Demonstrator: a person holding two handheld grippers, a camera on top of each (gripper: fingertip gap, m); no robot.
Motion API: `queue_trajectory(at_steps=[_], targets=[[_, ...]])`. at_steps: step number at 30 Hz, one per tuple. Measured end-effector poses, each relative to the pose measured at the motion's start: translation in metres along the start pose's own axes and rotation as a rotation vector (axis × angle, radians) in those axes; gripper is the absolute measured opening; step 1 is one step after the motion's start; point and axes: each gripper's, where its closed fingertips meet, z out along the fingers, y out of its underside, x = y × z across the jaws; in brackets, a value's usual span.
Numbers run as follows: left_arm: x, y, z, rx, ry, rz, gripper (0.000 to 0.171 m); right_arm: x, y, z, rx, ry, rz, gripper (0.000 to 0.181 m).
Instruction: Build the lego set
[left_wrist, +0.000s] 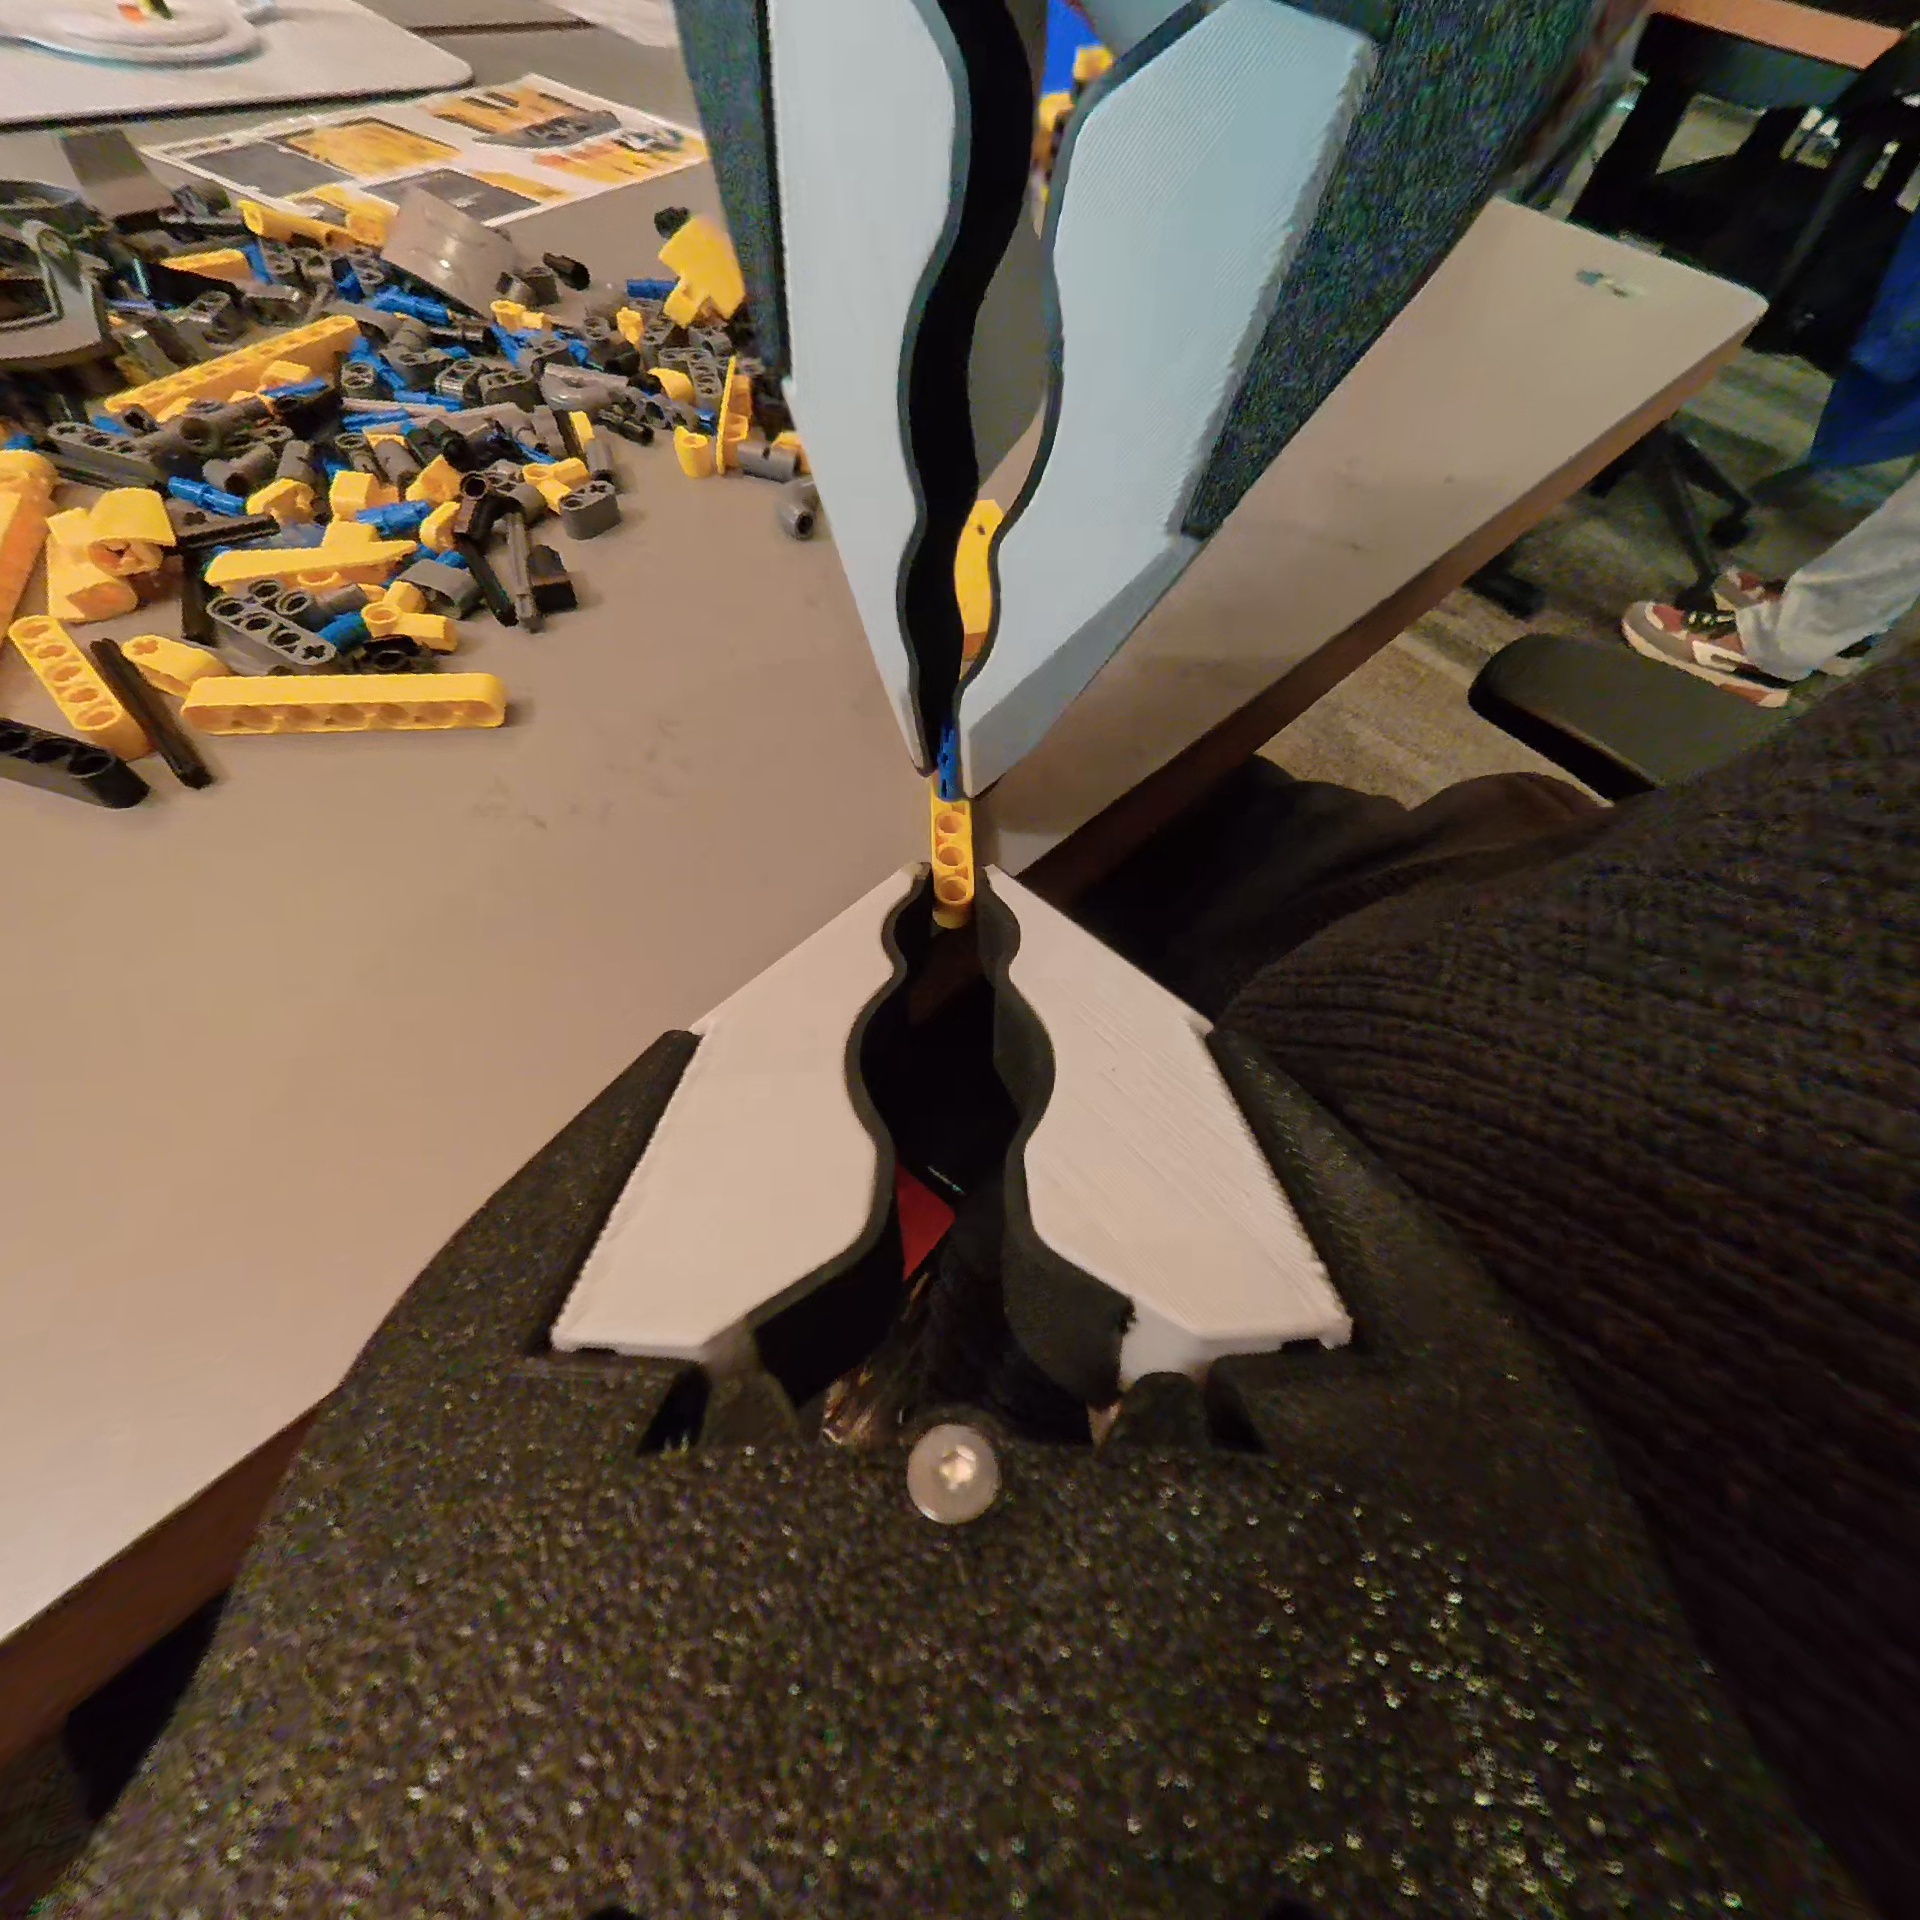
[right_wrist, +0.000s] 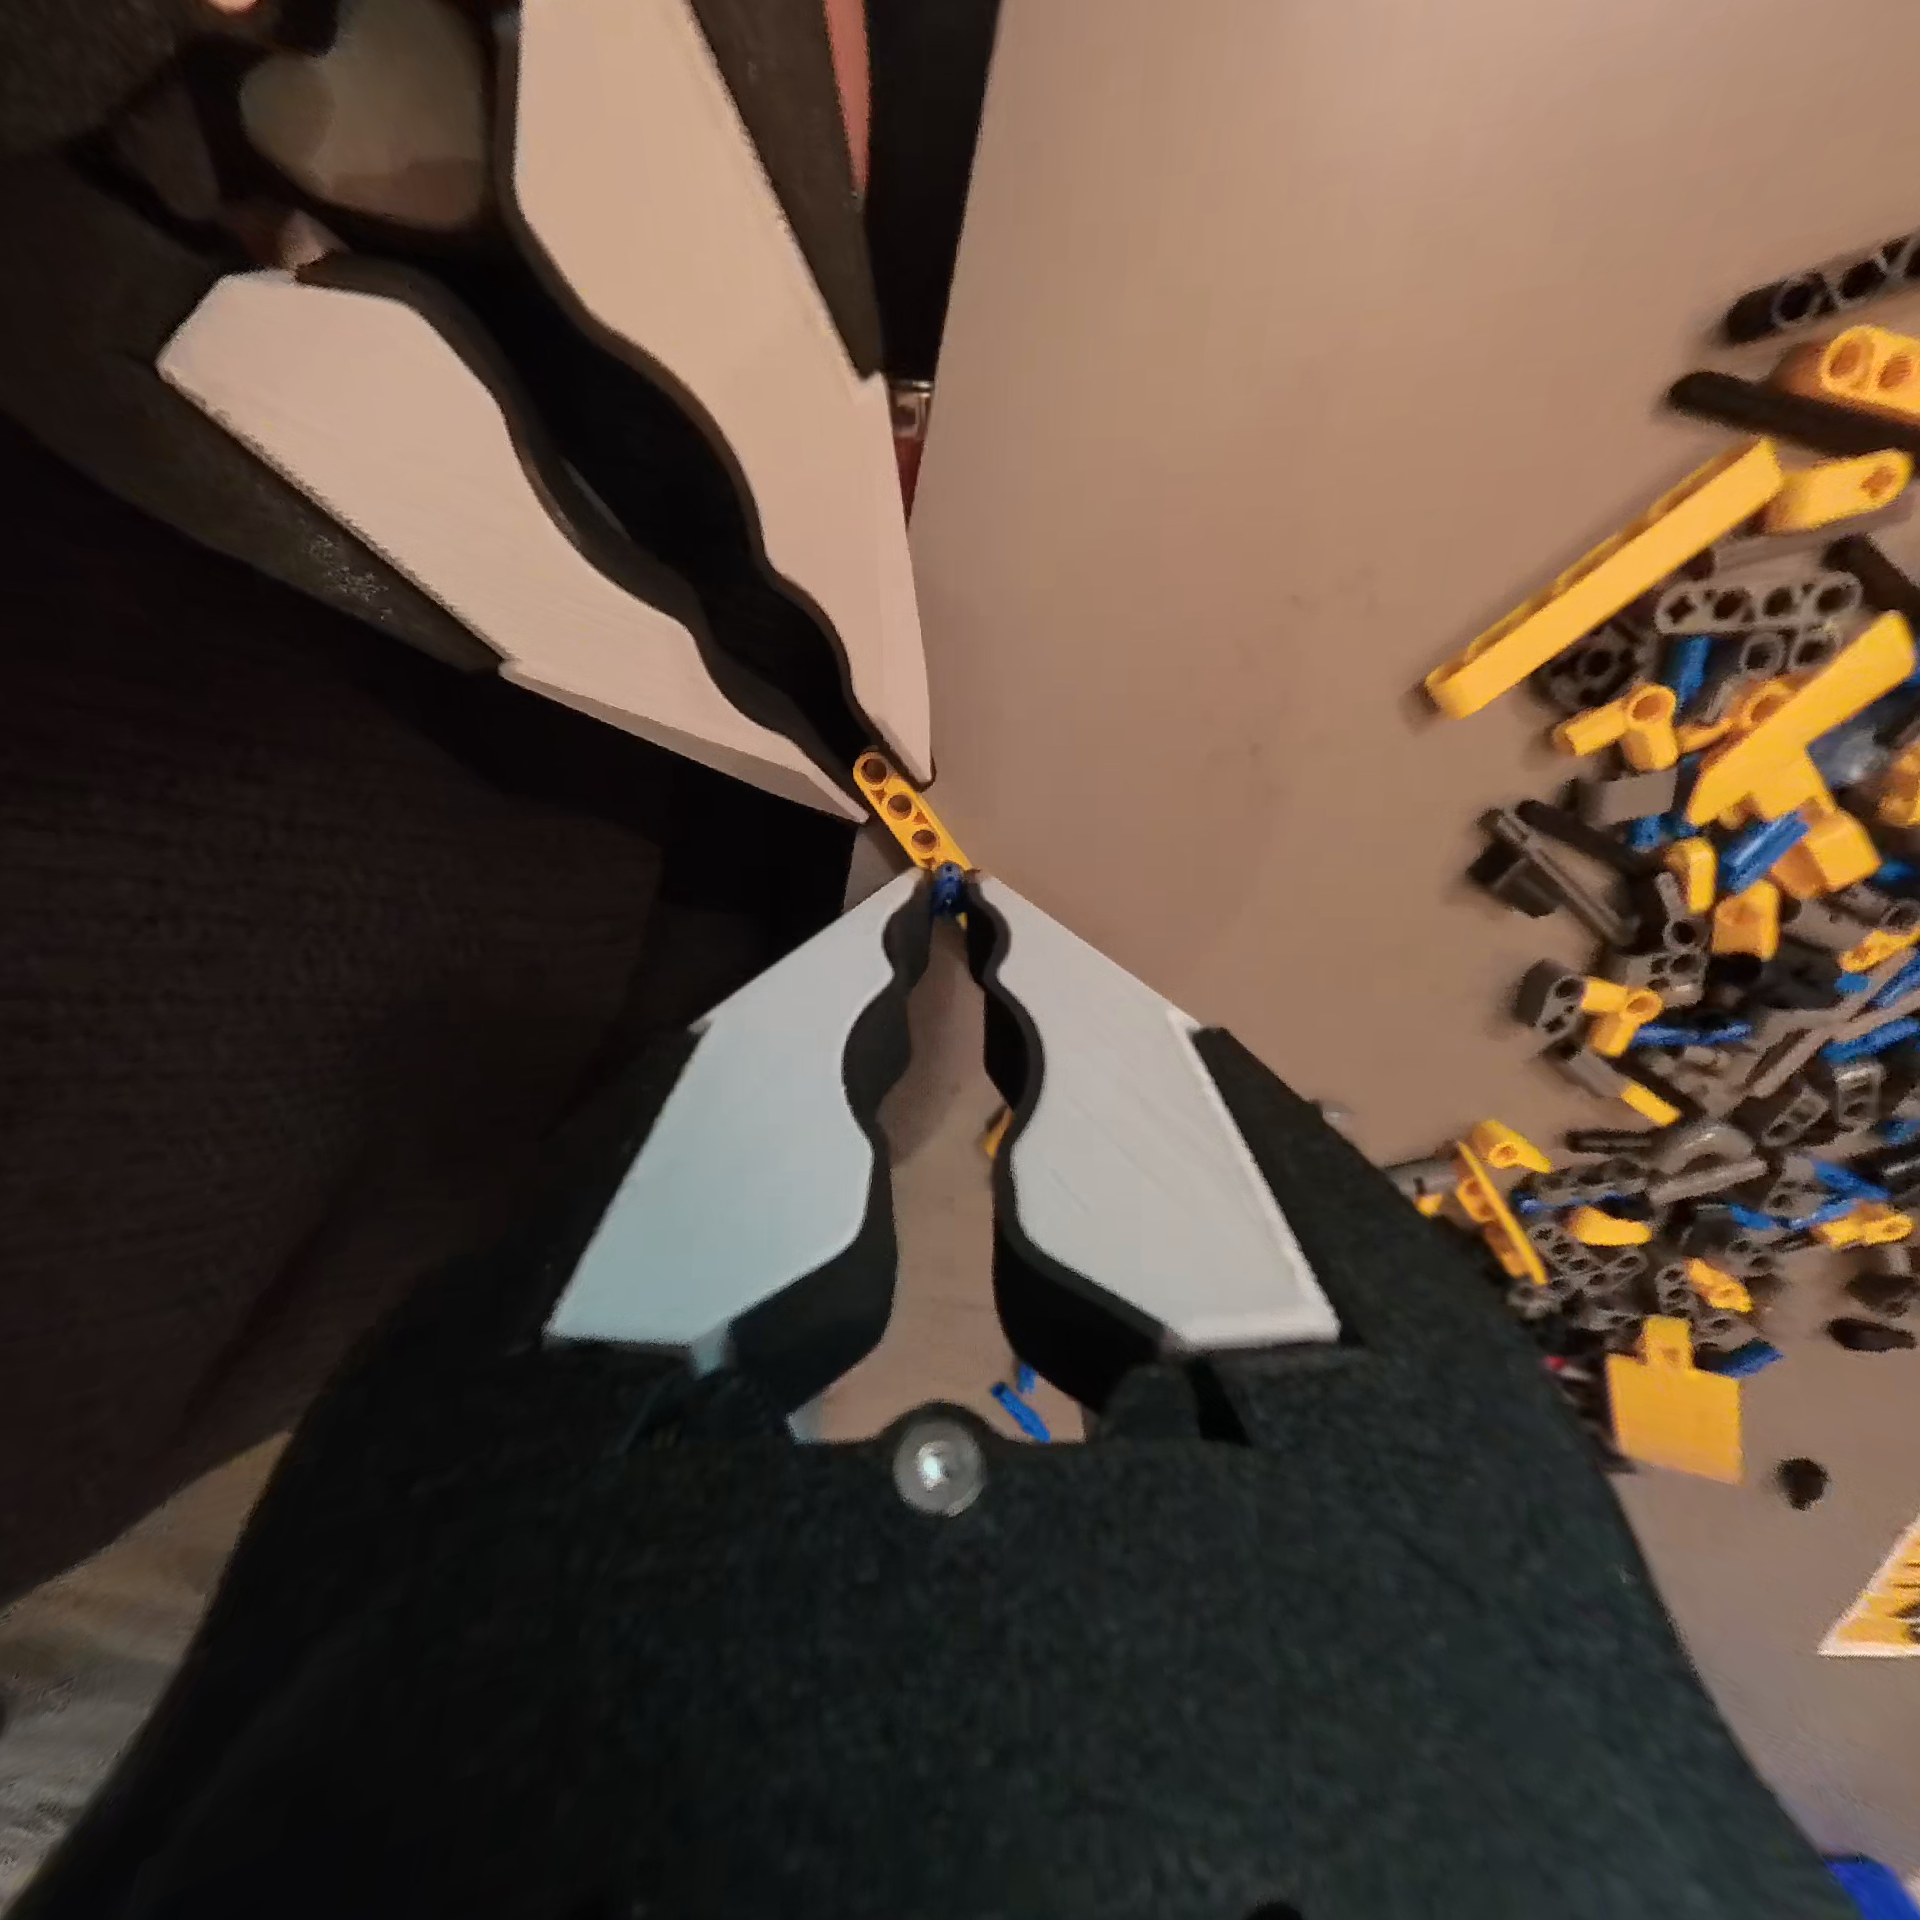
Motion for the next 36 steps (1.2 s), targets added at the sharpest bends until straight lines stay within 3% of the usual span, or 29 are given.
queue_trajectory(at_steps=[2,7,13,30,36], targets=[[0.0,0.0,0.0,0.0,0.005,-0.003,0.008,0.002,0.0,-0.005,0.037,0.003,0.058,0.014],[0.0,0.0,0.0,-0.006,-0.011,0.017,0.007,0.003,0.0,-0.017,0.121,0.028,0.112,0.014],[0.0,0.0,0.0,-0.007,-0.016,0.024,0.007,-0.001,-0.003,-0.01,0.12,0.048,0.066,0.005],[0.0,-0.001,0.0,0.001,-0.012,0.015,0.007,0.001,-0.004,-0.009,0.13,0.025,0.12,0.005],[-0.008,-0.004,0.004,-0.012,-0.046,-0.01,0.007,0.02,-0.013,-0.036,0.34,0.088,0.26,0.009]])
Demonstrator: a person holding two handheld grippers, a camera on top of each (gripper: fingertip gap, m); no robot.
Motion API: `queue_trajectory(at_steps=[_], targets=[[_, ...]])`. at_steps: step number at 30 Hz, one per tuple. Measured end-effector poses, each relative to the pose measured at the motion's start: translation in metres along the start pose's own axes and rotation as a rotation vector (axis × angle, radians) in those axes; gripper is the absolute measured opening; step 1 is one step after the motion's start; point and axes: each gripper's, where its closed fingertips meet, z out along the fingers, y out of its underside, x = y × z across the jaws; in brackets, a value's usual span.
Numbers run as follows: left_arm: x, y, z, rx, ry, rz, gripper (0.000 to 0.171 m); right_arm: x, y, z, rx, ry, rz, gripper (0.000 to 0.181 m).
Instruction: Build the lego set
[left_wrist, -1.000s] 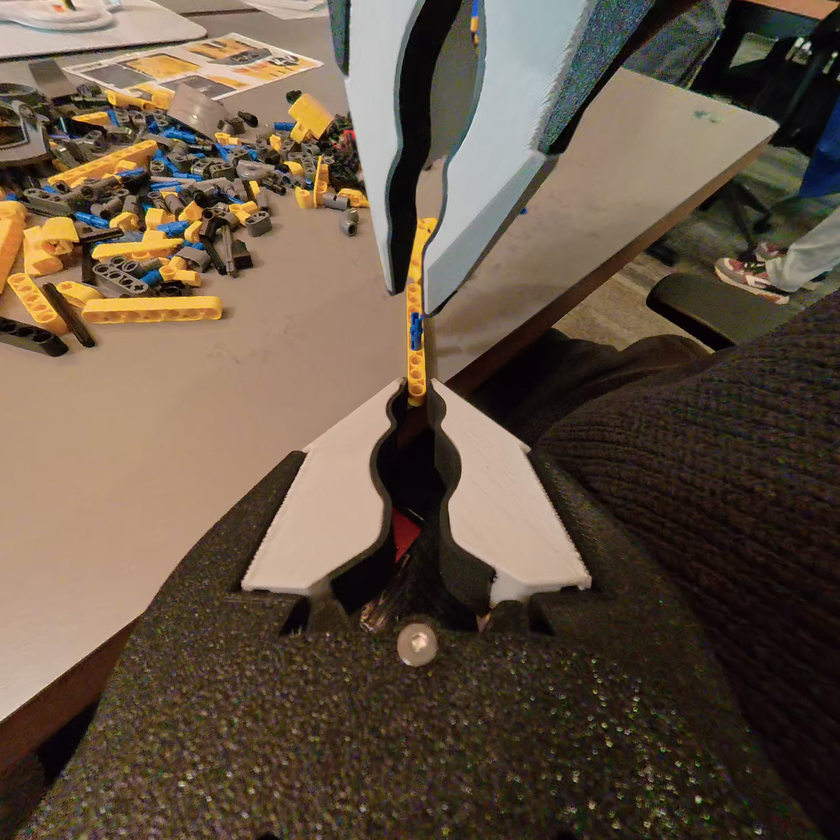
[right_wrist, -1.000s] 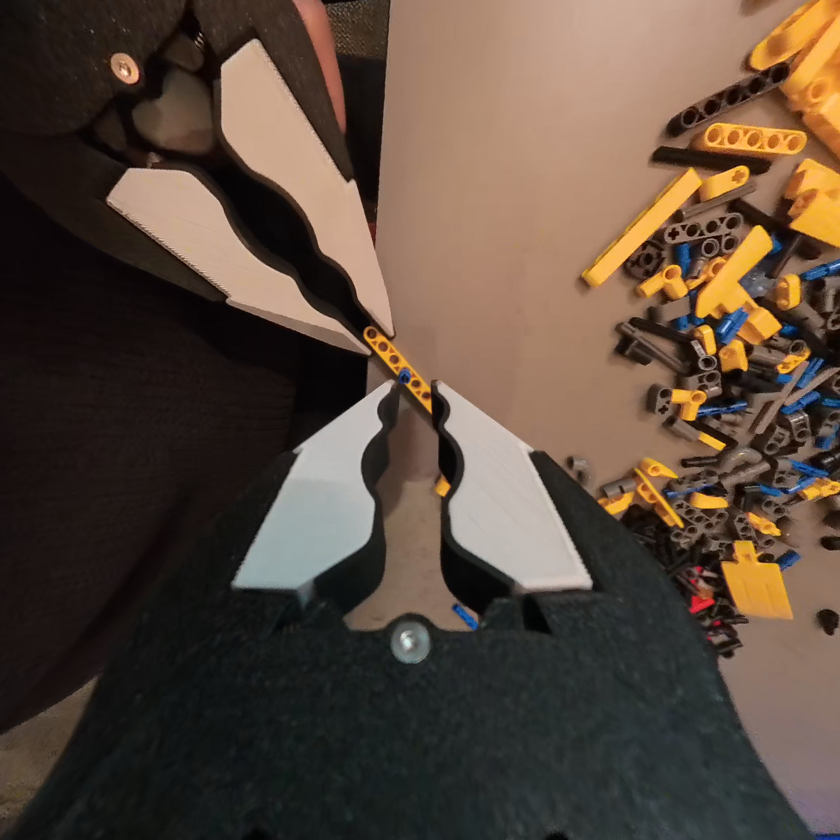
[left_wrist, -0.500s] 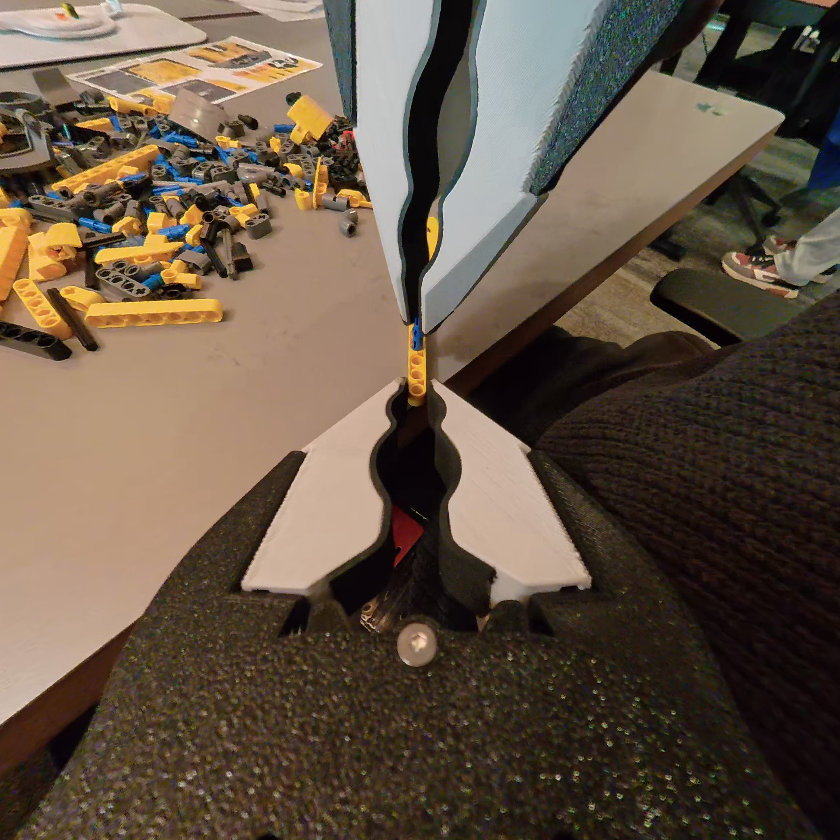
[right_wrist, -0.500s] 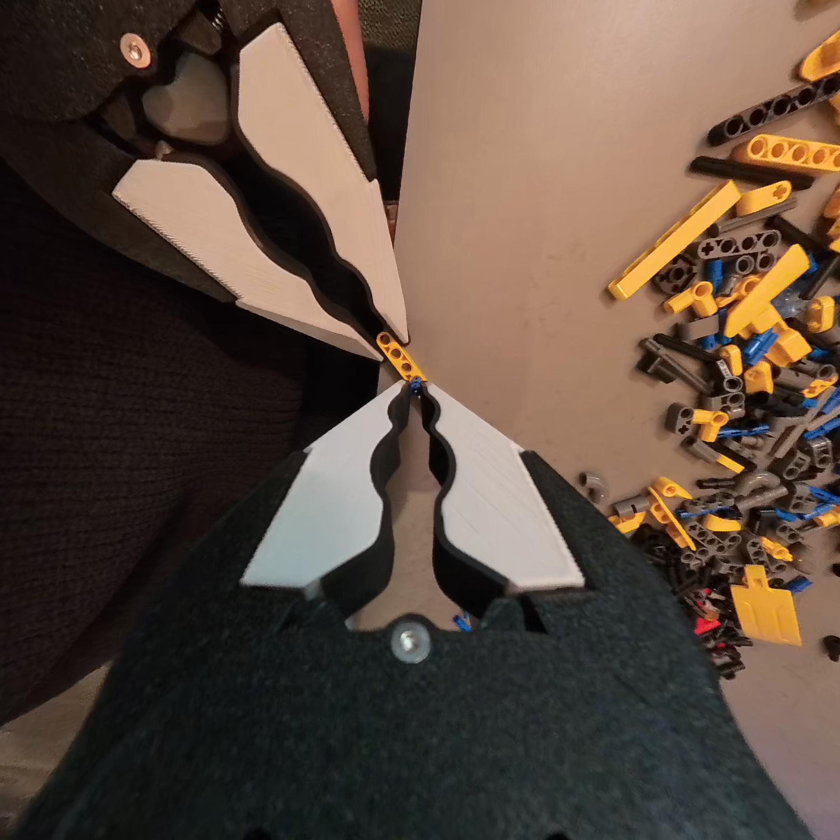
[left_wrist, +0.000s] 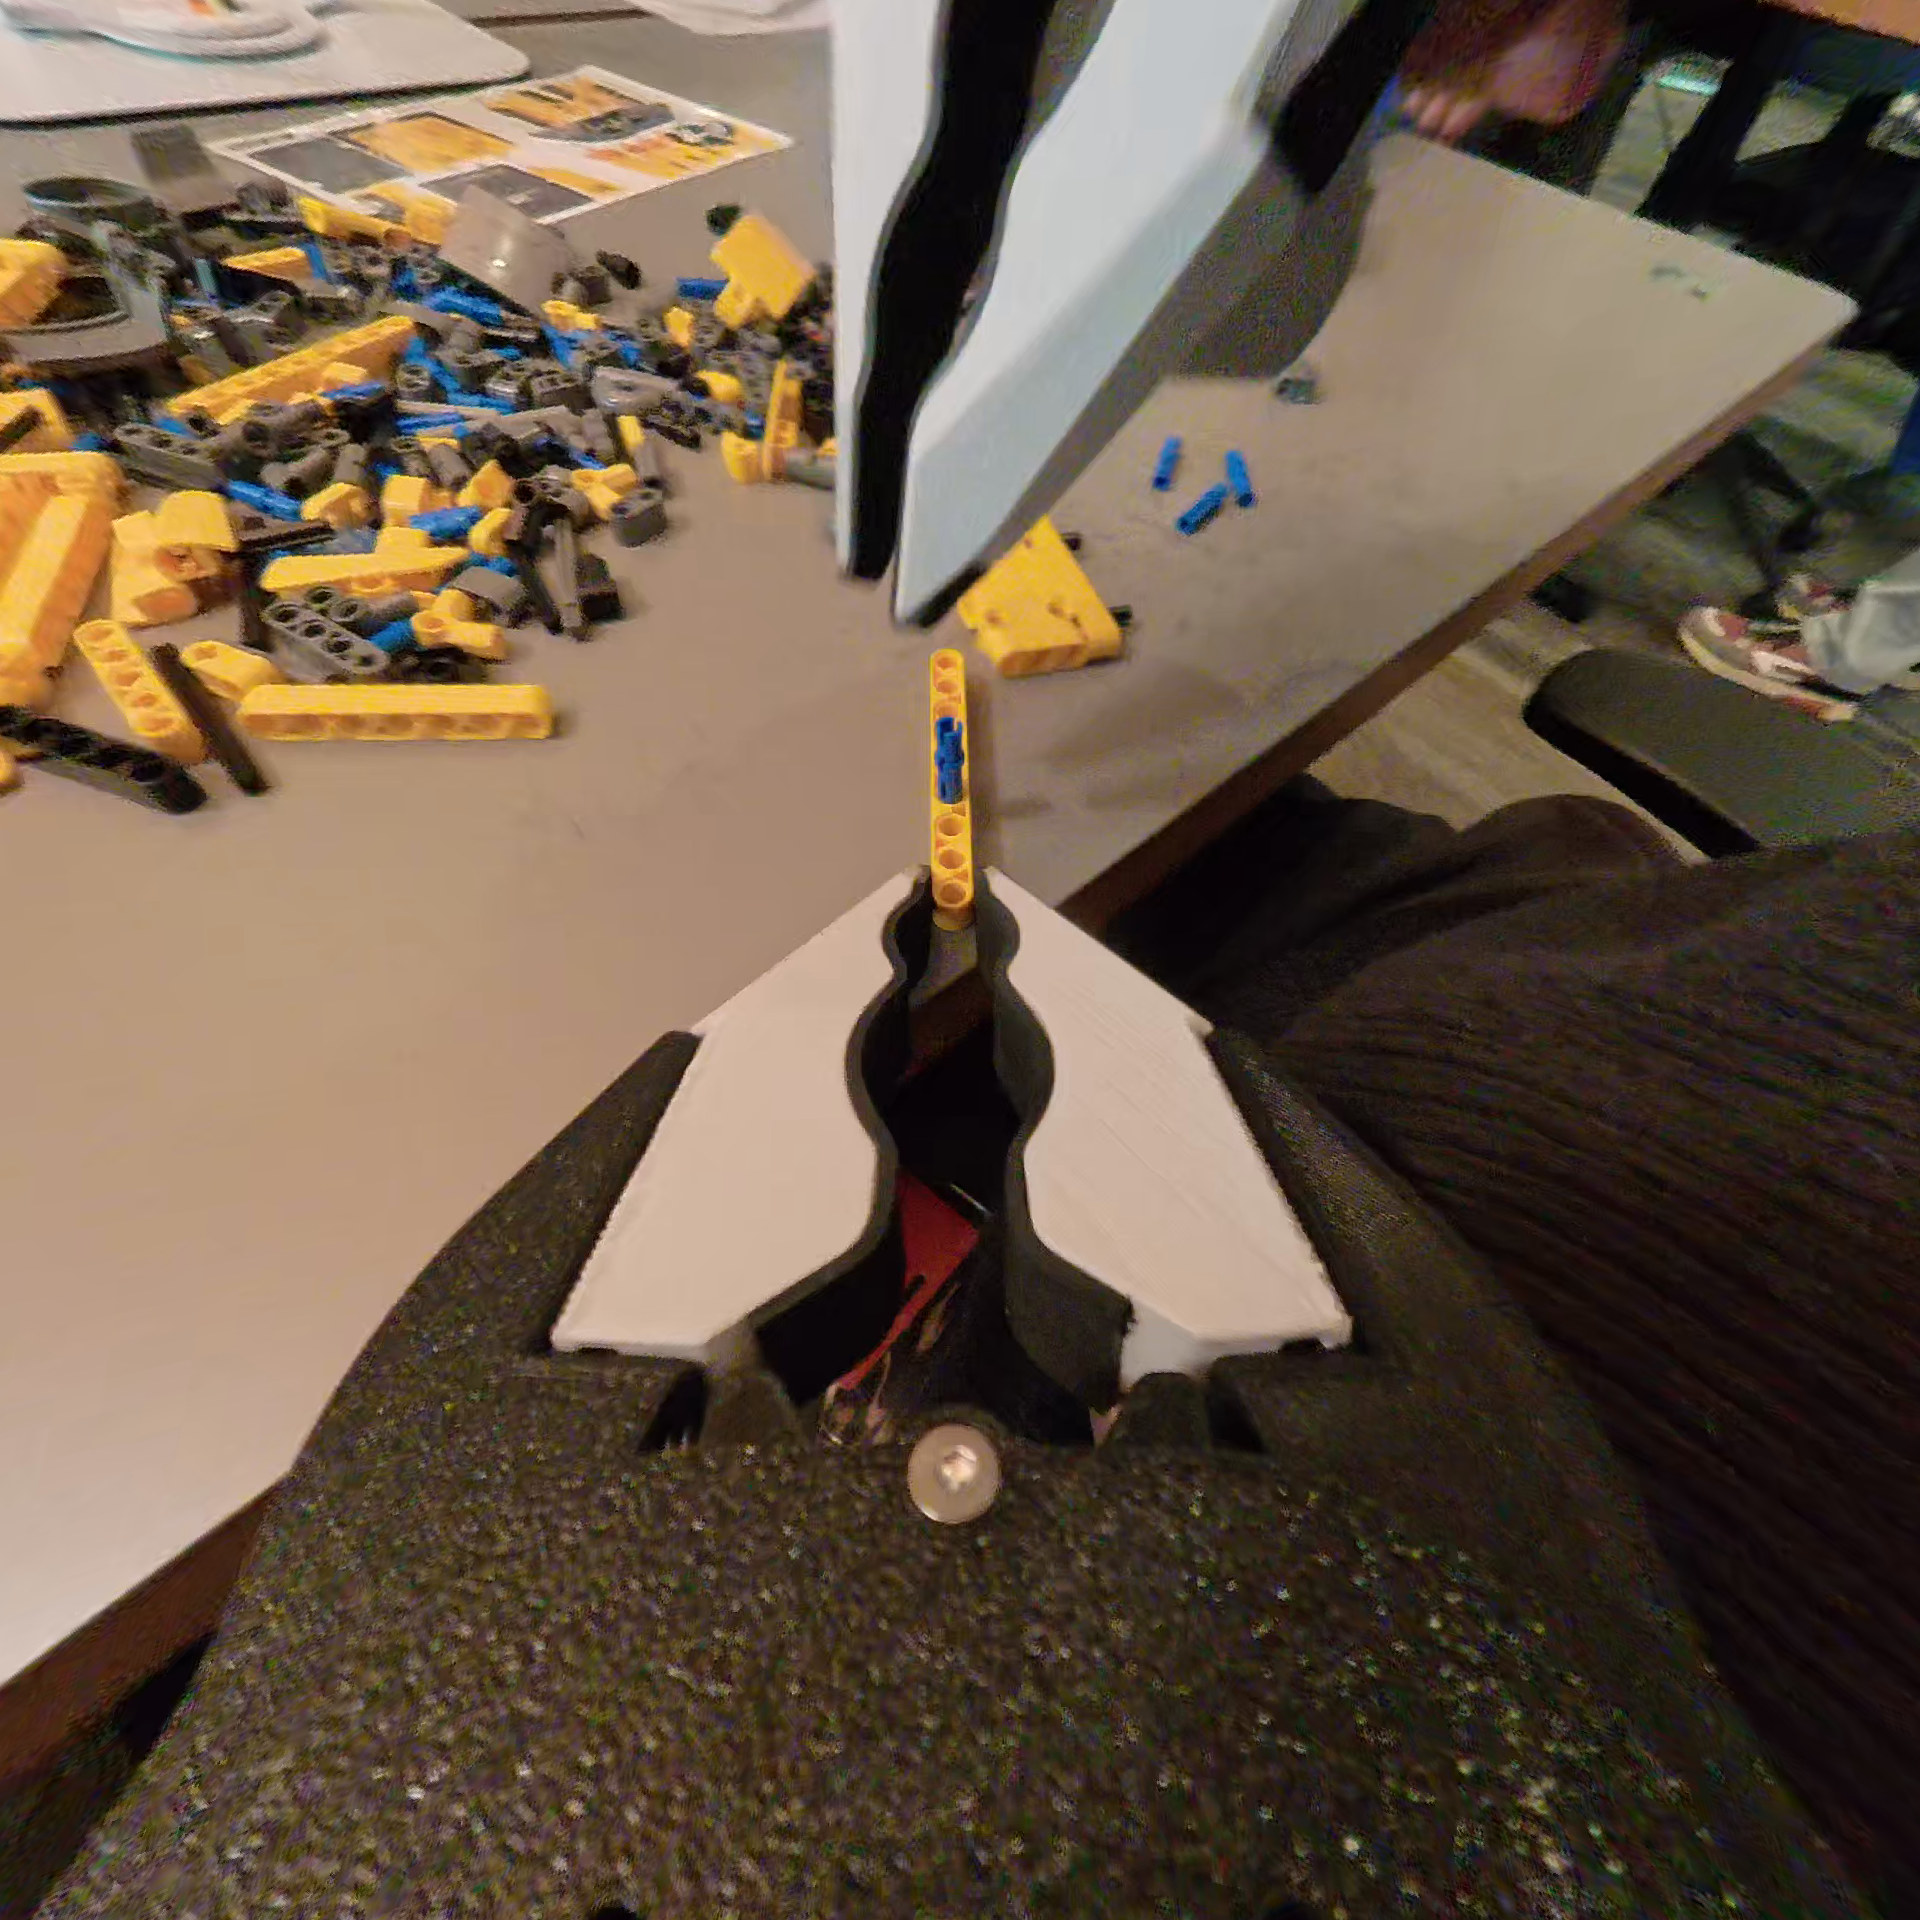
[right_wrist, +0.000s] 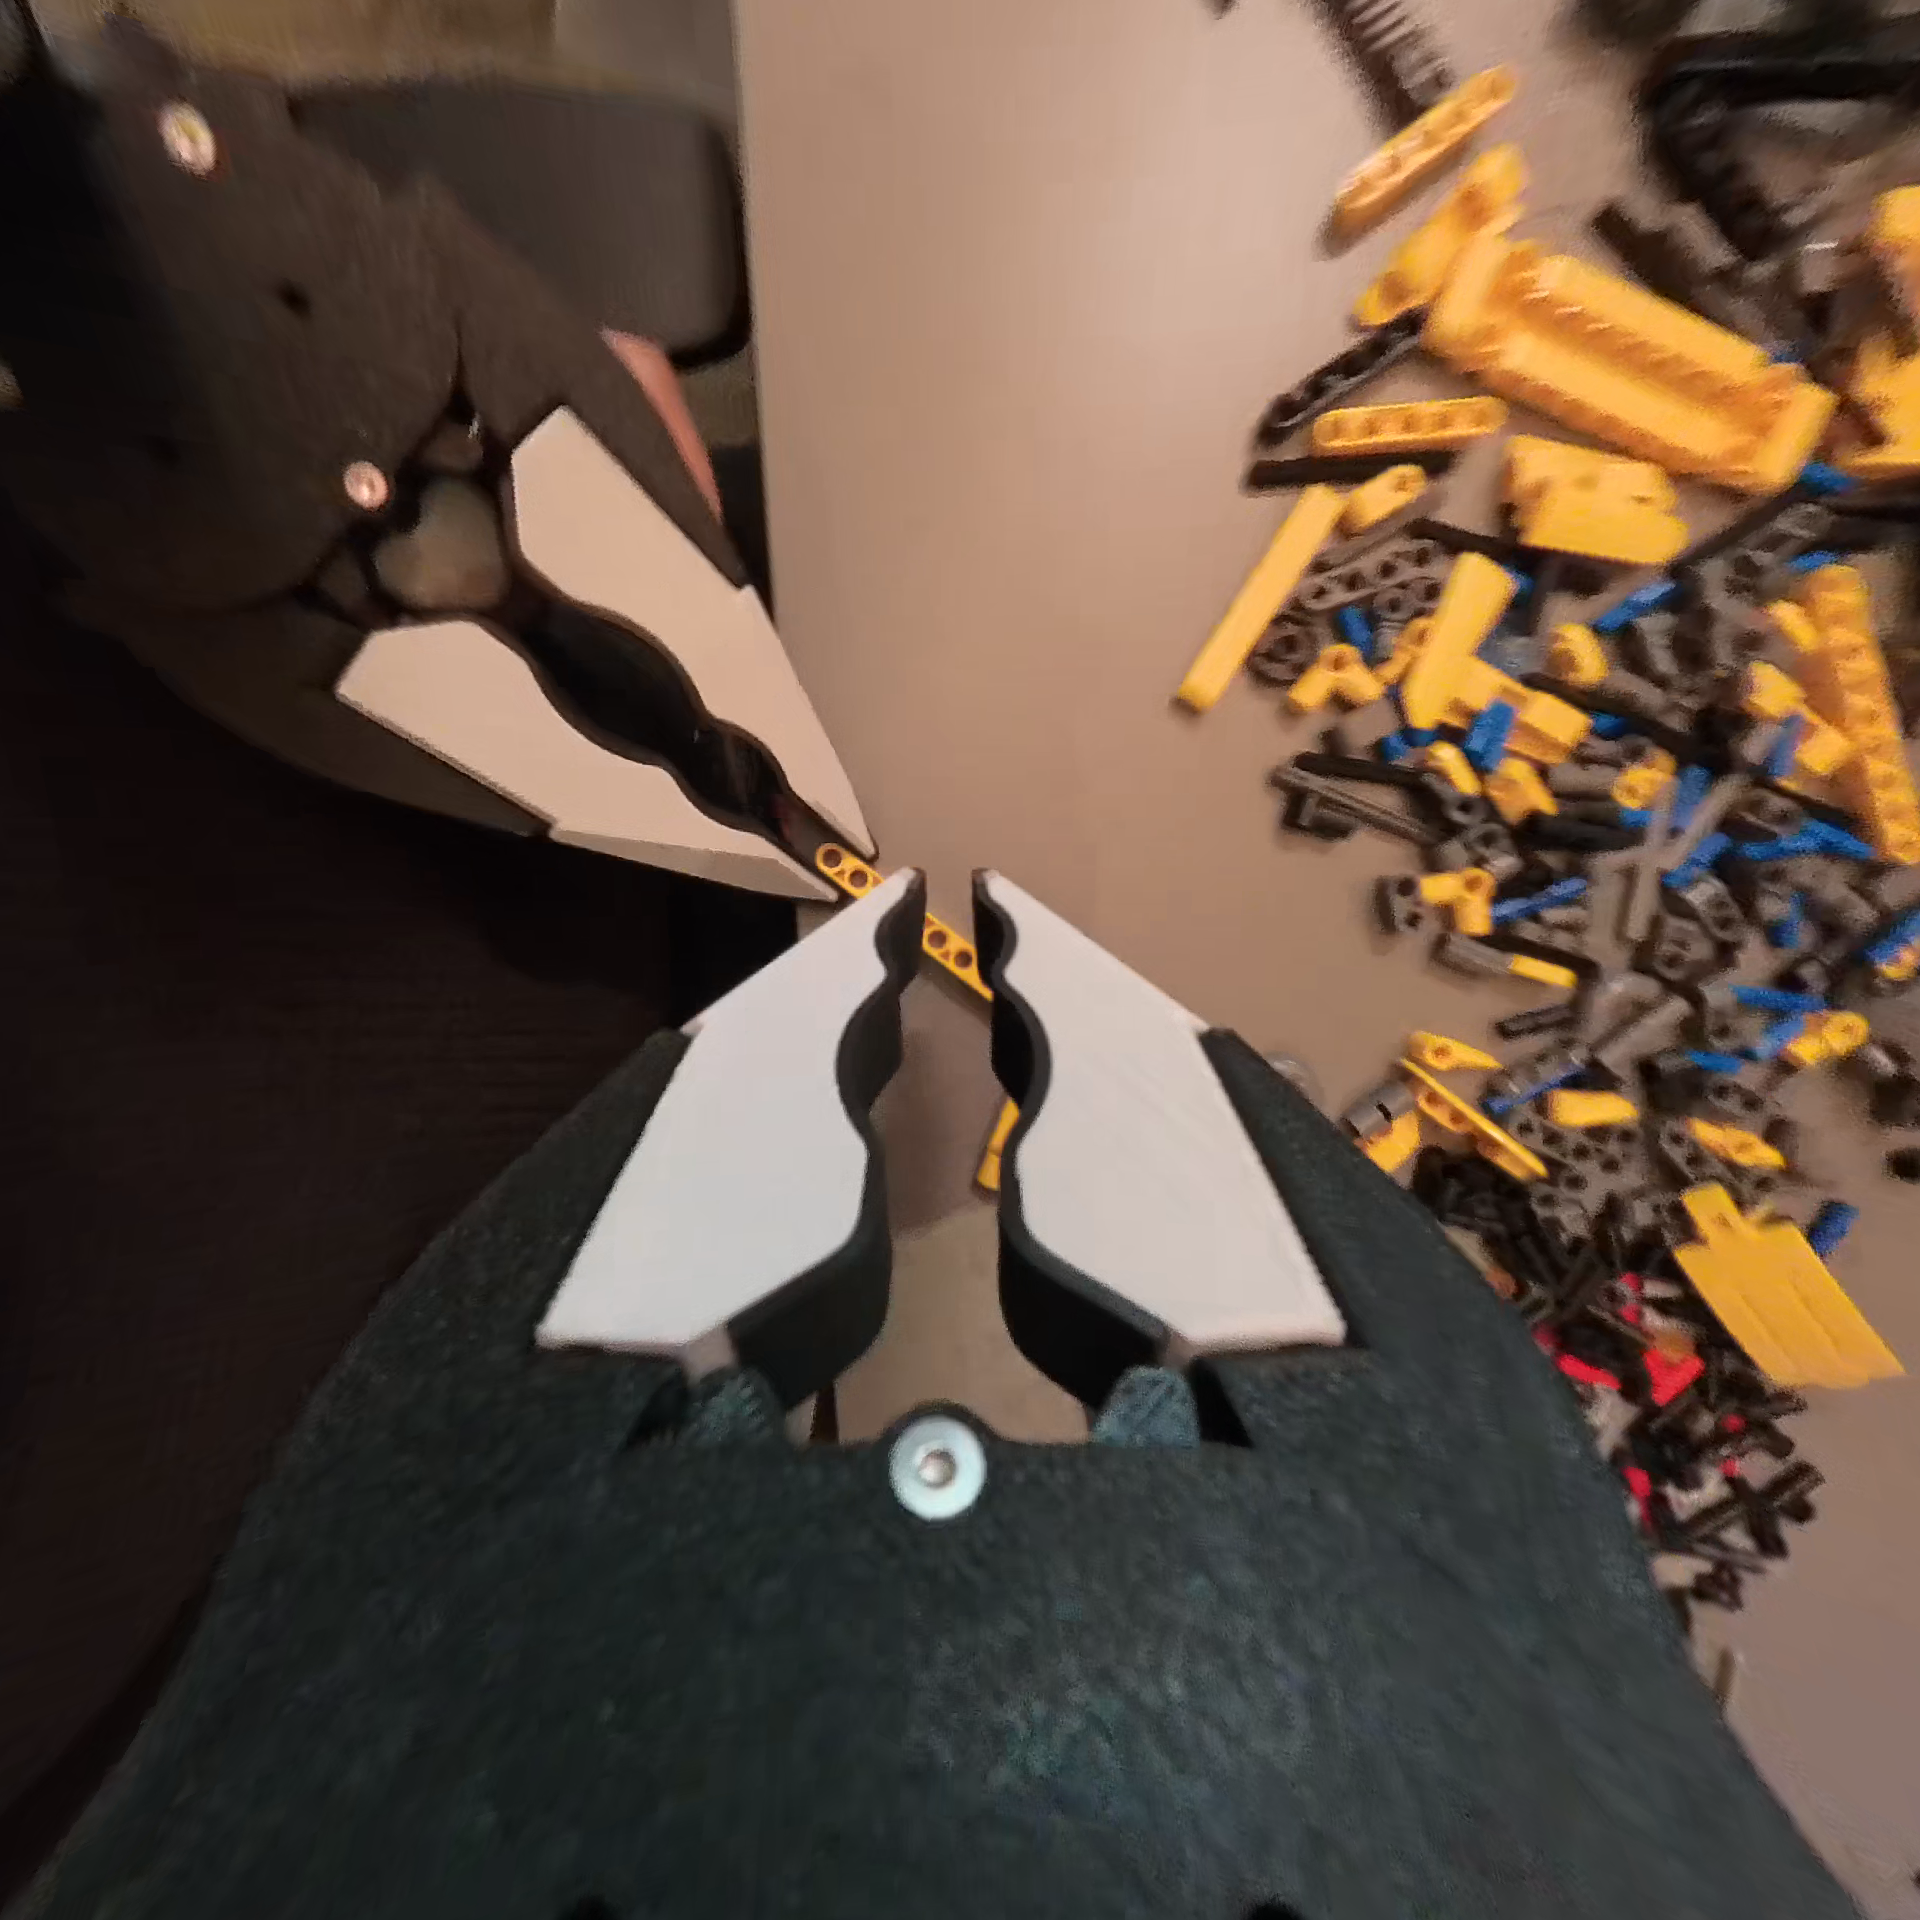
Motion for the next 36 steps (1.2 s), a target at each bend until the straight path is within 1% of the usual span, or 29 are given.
queue_trajectory(at_steps=[3,5,9,13,14,16,19,21,24,26,28,29,32,34,36], targets=[[-0.016,-0.003,0.004,-0.032,-0.085,-0.011,0.007,0.017,0.0,-0.02,0.09,0.064,0.084,0.009],[-0.011,-0.007,0.009,-0.059,-0.056,-0.038,0.007,0.022,0.007,-0.028,0.131,0.094,0.13,0.009],[-0.007,-0.01,0.016,-0.121,-0.062,-0.028,0.007,0.008,0.018,-0.029,0.176,0.052,0.196,0.007],[-0.003,-0.01,0.02,-0.147,-0.049,-0.009,0.008,0.004,0.031,-0.034,0.197,0.095,0.177,0.007],[-0.001,-0.011,0.021,-0.149,-0.038,-0.024,0.009,0.004,0.034,-0.036,0.212,0.102,0.185,0.007],[0.0,-0.015,0.02,-0.147,-0.013,-0.058,0.021,0.006,0.041,-0.04,0.248,0.111,0.215,0.007],[-0.007,-0.02,0.014,-0.151,-0.022,-0.063,0.022,0.015,0.063,-0.041,0.239,0.163,0.291,0.006],[-0.009,-0.028,0.011,-0.141,-0.003,-0.072,0.021,0.017,0.077,-0.038,0.228,0.174,0.32,0.005],[-0.015,-0.044,0.009,-0.108,0.038,-0.12,0.021,0.017,0.086,-0.035,0.246,0.174,0.334,0.005],[-0.021,-0.055,0.01,-0.082,0.051,-0.157,0.021,0.024,0.092,-0.039,0.248,0.22,0.321,0.003],[-0.027,-0.063,0.01,-0.053,0.04,-0.174,0.022,0.04,0.104,-0.056,0.239,0.332,0.315,0.002],[-0.03,-0.066,0.009,-0.036,0.03,-0.175,0.021,0.051,0.112,-0.07,0.245,0.406,0.324,0.002],[-0.032,-0.07,0.008,0.012,0.031,-0.174,0.021,0.08,0.139,-0.129,0.341,0.633,0.43,0.002],[-0.032,-0.069,0.008,0.018,0.045,-0.176,0.021,0.084,0.157,-0.155,0.431,0.688,0.534,0.002],[-0.032,-0.069,0.009,0.016,0.053,-0.179,0.021,0.079,0.173,-0.156,0.47,0.642,0.621,0.002]])
